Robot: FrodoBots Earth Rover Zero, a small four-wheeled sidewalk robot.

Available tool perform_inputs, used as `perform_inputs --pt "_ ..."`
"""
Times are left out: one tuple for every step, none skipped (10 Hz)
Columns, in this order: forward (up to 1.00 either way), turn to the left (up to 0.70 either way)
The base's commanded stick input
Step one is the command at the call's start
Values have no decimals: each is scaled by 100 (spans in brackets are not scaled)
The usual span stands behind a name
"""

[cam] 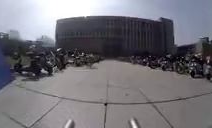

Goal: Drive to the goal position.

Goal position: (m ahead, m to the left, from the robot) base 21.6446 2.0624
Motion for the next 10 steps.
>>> perform_inputs --pt "100 -27" --pt "100 -27" --pt "100 -27" --pt "100 -17" --pt "100 0" --pt "100 0" --pt "100 0" --pt "100 0" --pt "100 0" --pt "100 0"
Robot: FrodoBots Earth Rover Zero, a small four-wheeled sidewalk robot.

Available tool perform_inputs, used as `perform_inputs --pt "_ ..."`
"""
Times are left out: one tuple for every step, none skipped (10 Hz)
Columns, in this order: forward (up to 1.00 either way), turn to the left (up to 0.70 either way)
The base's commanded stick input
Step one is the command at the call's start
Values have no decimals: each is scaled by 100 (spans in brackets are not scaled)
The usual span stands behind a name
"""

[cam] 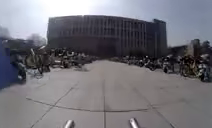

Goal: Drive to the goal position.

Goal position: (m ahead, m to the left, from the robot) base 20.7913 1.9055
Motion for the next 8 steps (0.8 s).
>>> perform_inputs --pt "100 0" --pt "100 0" --pt "100 0" --pt "100 0" --pt "100 0" --pt "100 0" --pt "100 0" --pt "100 0"
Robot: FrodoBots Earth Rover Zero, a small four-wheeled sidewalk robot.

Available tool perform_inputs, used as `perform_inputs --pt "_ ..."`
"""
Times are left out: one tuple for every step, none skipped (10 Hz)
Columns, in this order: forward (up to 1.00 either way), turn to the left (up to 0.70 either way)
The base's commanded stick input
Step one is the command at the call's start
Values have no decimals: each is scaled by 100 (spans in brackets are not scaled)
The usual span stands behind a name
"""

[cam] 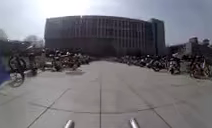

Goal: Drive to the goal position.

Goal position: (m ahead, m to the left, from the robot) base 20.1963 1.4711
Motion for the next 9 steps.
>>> perform_inputs --pt "100 0" --pt "100 0" --pt "100 -11" --pt "100 -27" --pt "100 -27" --pt "100 -27" --pt "100 -27" --pt "100 -27" --pt "100 -27"
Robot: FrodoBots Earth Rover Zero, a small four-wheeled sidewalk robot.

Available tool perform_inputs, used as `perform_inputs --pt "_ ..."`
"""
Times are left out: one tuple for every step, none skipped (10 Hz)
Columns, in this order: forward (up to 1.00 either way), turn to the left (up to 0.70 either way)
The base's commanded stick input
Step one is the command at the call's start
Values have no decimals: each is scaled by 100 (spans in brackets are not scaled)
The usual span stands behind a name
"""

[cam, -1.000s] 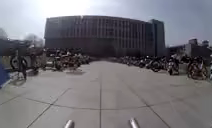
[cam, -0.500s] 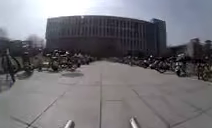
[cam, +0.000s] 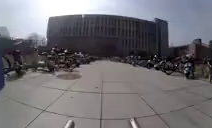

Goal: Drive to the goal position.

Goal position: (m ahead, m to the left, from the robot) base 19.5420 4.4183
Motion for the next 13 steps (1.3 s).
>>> perform_inputs --pt "100 -27" --pt "100 -27" --pt "100 -27" --pt "100 -27" --pt "100 -11" --pt "100 0" --pt "100 0" --pt "100 0" --pt "100 0" --pt "100 0" --pt "100 0" --pt "100 0" --pt "100 0"
